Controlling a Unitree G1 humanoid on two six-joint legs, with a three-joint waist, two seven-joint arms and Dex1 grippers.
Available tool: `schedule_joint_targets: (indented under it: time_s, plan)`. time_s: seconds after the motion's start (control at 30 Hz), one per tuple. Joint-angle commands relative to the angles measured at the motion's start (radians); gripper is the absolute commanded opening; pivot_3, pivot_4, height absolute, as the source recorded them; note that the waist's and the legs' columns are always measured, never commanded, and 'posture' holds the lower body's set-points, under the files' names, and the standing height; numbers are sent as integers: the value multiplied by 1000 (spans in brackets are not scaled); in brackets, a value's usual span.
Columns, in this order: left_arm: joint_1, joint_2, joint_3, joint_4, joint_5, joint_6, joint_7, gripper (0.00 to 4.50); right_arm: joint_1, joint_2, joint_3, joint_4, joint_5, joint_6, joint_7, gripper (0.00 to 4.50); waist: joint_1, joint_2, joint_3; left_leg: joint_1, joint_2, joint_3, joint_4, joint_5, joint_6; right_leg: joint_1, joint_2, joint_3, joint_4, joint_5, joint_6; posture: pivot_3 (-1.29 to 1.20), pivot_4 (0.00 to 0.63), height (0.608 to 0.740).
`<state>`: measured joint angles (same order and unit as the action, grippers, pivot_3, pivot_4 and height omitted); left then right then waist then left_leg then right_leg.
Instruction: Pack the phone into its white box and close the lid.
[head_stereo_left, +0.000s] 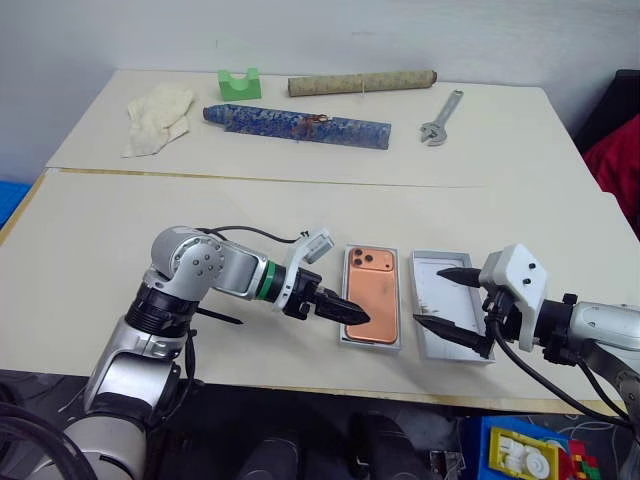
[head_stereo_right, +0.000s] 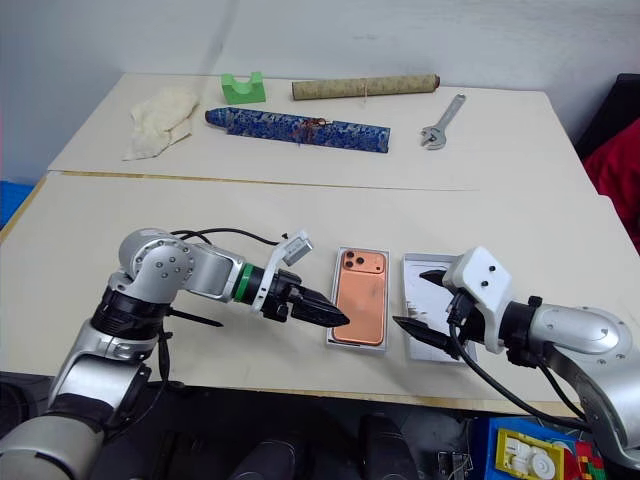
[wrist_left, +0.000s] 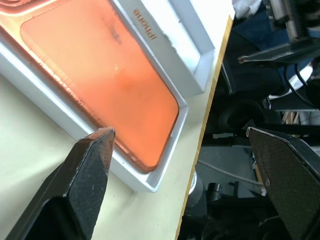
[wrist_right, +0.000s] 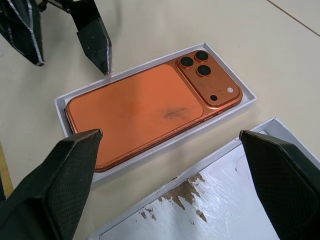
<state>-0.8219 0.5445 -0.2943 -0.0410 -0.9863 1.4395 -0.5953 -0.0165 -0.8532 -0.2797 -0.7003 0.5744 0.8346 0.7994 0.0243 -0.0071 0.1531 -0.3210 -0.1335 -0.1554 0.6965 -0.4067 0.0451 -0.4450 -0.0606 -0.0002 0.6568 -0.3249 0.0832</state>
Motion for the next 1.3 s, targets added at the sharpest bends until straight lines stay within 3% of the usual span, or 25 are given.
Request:
schedule_joint_targets:
  time_s: [0.03,0.13,0.2,0.33,0.43,0.67,0.97,1.3]
  plan:
    - [30,129,-38,-117,107,-188,-200,4459,-9,-13,-8,-19,13,42,-45,4500,-1,0,0,0,0,0,0,0,0,0,0,0,0,0,0,0,150,740]
    - [179,290,13,-228,290,-647,-468,4459,-31,30,14,-48,19,170,-173,4500,-11,0,0,1,0,0,-2,0,0,-1,0,-1,-1,0,0,0,150,740]
    - [239,319,50,-234,340,-801,-545,4459,-38,50,26,-63,18,211,-223,4500,-4,0,0,4,1,0,-7,0,0,-1,0,-3,-4,0,-1,0,150,740]
    - [318,302,161,-179,360,-1024,-662,4459,-50,194,72,-72,8,347,-396,4500,8,-1,-1,2,1,-1,-7,0,0,0,0,-5,-8,1,-2,0,150,740]
    - [330,264,173,-139,412,-1109,-661,4459,-52,253,106,-71,-12,391,-463,4500,10,0,-1,1,0,-2,-6,-1,1,0,-1,-6,-9,1,-2,0,150,740]
    - [331,201,192,-145,448,-1114,-602,4459,-46,306,133,-68,-24,416,-531,4500,0,-1,-1,2,-1,-2,-4,-2,4,0,-1,-7,-5,2,0,0,150,740]
    - [324,198,196,-160,445,-1065,-584,4459,-124,346,-22,-127,102,535,-518,4500,-1,-1,-1,2,-1,-2,-3,-2,4,0,-1,-7,-3,2,0,0,150,740]
    - [302,177,196,-158,446,-1035,-577,4459,-27,355,69,-75,14,470,-561,4500,-1,-1,-1,2,-1,-2,-3,-3,4,0,-1,-7,-2,2,0,0,150,740]
